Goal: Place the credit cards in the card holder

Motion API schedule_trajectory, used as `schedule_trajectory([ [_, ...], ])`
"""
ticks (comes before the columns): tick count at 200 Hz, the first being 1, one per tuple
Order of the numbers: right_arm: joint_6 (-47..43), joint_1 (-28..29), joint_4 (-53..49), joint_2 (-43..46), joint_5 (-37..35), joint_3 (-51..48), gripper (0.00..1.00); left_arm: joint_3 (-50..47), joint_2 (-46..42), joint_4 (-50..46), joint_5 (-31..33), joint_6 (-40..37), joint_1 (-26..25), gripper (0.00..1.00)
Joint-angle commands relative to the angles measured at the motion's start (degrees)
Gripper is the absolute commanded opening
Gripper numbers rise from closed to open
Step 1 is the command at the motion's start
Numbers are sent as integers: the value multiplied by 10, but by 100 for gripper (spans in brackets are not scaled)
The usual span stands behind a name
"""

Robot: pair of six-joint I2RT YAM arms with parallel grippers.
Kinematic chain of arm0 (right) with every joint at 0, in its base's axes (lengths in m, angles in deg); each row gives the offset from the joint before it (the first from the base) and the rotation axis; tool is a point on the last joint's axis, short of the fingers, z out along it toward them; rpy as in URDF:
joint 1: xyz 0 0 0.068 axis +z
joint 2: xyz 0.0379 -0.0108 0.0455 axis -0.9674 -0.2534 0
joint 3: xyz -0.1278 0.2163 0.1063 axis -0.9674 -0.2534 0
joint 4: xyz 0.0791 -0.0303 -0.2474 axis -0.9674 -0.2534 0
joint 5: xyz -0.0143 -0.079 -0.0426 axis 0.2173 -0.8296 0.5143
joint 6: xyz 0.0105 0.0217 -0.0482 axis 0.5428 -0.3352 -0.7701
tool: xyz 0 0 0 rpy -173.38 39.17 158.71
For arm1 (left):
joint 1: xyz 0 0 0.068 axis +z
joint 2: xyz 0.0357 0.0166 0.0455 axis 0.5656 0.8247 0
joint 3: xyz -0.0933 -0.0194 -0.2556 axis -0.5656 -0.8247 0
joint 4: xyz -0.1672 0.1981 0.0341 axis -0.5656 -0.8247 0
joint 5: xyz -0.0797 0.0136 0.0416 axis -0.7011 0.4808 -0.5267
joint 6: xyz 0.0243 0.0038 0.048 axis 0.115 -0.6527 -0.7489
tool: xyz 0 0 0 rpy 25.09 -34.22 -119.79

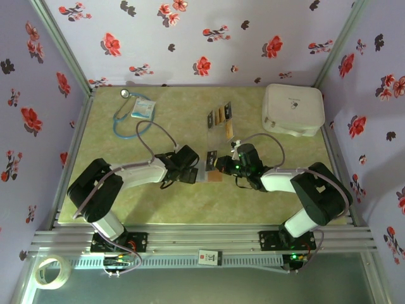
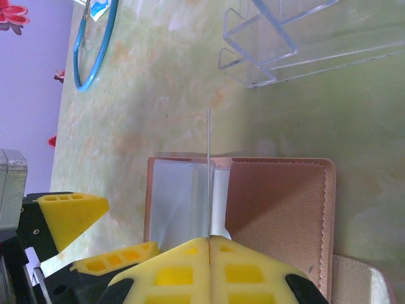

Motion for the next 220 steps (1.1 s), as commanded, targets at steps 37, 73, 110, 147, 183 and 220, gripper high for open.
schedule_trajectory([
  [37, 11, 5, 12, -6, 3, 1, 0, 11, -5, -8, 16, -16, 7, 100],
  [73, 12, 5, 14, -11, 8, 3, 0, -2, -1, -3, 16, -14, 12, 100],
  [110, 11, 7, 25, -14, 17, 4, 0, -15, -2, -1, 18, -8, 16, 100],
  [147, 13, 12, 40, -23, 24, 6, 0, -23, -7, -1, 20, -3, 17, 100],
  [183, 16, 18, 63, -37, 31, 8, 0, -27, -10, 0, 20, 1, 18, 100],
  [220, 20, 22, 82, -51, 29, 6, 0, -30, -14, 0, 20, 2, 18, 100],
])
